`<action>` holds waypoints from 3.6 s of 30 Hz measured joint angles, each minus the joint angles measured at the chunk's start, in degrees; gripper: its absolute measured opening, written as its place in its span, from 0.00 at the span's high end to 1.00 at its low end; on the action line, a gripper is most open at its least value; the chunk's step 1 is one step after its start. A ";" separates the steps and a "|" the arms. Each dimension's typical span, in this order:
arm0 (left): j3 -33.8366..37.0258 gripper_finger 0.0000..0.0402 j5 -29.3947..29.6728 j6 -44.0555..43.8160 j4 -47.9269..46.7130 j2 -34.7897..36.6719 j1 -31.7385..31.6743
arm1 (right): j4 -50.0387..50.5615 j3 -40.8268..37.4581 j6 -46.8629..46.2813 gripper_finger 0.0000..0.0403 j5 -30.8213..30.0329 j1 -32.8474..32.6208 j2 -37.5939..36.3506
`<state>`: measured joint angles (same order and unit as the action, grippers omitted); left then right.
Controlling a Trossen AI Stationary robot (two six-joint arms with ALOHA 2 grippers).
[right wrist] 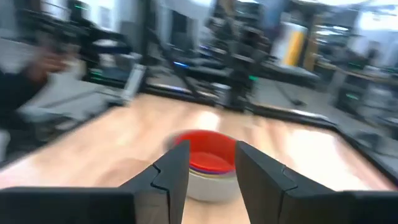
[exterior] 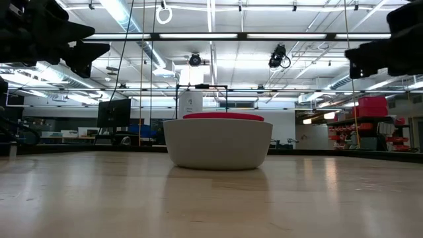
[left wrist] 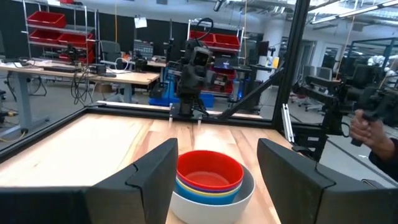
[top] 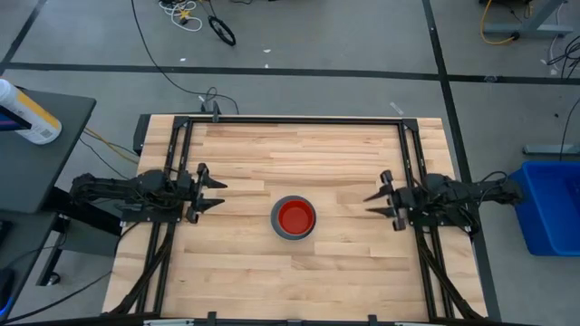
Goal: Nest bowls inside each other
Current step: Return to Home Position
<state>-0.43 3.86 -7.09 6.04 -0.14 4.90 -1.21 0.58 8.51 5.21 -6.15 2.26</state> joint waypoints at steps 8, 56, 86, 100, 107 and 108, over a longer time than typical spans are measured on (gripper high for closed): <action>0.02 0.43 0.00 -0.20 -0.04 -0.02 -0.02 | 0.70 0.00 2.02 0.68 -5.39 3.47 1.15; 0.07 0.43 4.25 -4.62 -3.23 -0.11 -0.02 | -3.28 0.00 0.00 0.46 10.49 8.76 3.42; -0.02 0.43 0.12 -3.72 -1.28 -0.08 -0.03 | 3.51 1.86 -0.09 0.35 11.41 8.81 -2.24; 0.00 0.43 -0.54 -7.24 -3.93 -0.22 -0.02 | 3.51 1.81 -0.07 0.32 9.40 8.79 -2.22; -0.02 0.43 -0.52 -2.07 -4.15 -0.22 -0.02 | 3.53 1.81 -0.07 0.36 9.43 8.79 -2.22; 0.00 0.43 -0.55 -0.43 -4.09 -0.22 -0.02 | 3.53 1.81 -0.07 0.36 9.42 8.79 -2.22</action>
<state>-0.43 3.31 -7.51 1.95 -0.36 4.89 2.33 2.39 8.45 14.63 2.63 0.03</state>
